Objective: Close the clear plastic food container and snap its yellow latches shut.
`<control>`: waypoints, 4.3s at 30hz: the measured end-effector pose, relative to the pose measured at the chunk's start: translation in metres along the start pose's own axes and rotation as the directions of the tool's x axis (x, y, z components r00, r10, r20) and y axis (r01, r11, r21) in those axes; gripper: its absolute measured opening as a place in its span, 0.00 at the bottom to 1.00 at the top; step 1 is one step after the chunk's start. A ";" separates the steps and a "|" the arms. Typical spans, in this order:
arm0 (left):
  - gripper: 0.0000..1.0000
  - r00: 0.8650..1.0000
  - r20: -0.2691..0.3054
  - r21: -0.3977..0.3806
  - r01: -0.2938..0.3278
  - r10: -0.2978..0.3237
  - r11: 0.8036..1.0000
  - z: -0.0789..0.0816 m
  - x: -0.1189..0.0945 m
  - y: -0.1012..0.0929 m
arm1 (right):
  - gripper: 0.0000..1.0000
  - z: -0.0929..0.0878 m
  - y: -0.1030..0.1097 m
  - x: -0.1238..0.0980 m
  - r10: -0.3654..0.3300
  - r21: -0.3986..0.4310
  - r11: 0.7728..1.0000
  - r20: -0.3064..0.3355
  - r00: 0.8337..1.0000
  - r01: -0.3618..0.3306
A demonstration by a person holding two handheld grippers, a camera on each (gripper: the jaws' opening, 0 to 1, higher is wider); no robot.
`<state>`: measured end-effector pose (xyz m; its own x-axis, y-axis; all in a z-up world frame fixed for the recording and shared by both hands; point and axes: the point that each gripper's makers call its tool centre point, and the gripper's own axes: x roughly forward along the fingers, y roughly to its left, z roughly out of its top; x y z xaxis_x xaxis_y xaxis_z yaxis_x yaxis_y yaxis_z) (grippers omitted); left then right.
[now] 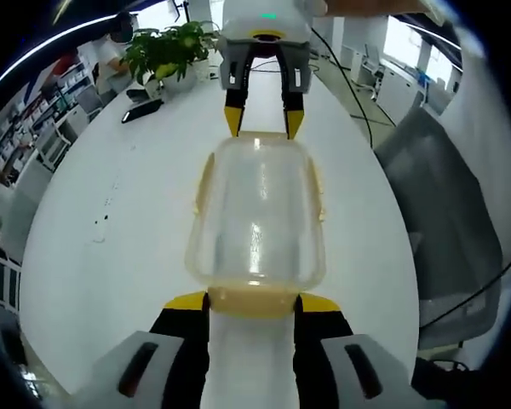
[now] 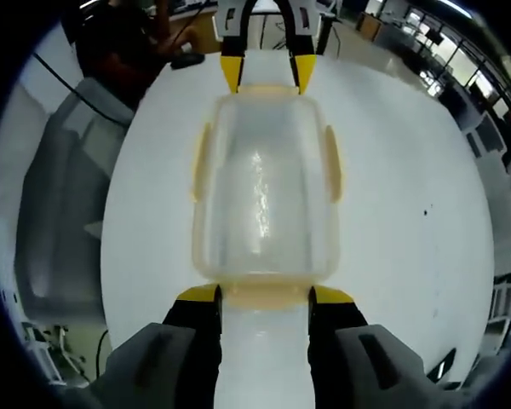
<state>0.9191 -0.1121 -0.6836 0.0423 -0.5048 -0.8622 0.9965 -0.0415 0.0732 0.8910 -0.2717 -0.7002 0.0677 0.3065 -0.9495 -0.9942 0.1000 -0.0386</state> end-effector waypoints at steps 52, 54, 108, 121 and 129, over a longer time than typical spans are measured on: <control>0.32 0.999 0.032 -0.007 0.016 -0.016 1.000 0.028 0.056 -0.009 | 0.36 -0.059 0.000 0.010 0.049 -0.002 0.999 -0.040 0.998 -0.050; 0.32 0.999 0.034 -0.005 0.017 -0.016 1.000 0.028 0.057 -0.010 | 0.36 -0.060 0.001 0.010 0.053 -0.001 0.999 -0.043 0.998 -0.053; 0.38 0.936 0.188 -0.513 -0.164 0.296 0.843 0.040 0.026 0.003 | 0.30 -0.046 -0.002 -0.016 -0.258 0.536 0.842 0.293 0.921 0.065; 0.31 0.883 0.186 -0.752 -0.154 0.431 0.640 0.039 0.032 0.004 | 0.31 -0.037 0.000 -0.006 -0.375 0.752 0.659 0.356 0.856 -0.024; 0.28 0.869 0.171 -0.820 -0.136 0.464 0.557 0.033 0.037 -0.003 | 0.28 -0.038 -0.002 -0.005 -0.457 0.835 0.546 0.359 0.814 -0.062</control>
<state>0.9158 -0.1589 -0.6990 0.4866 -0.6054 -0.6299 0.6086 0.7522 -0.2527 0.8895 -0.3098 -0.7068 0.5390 0.5434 -0.6436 -0.4778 0.8265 0.2977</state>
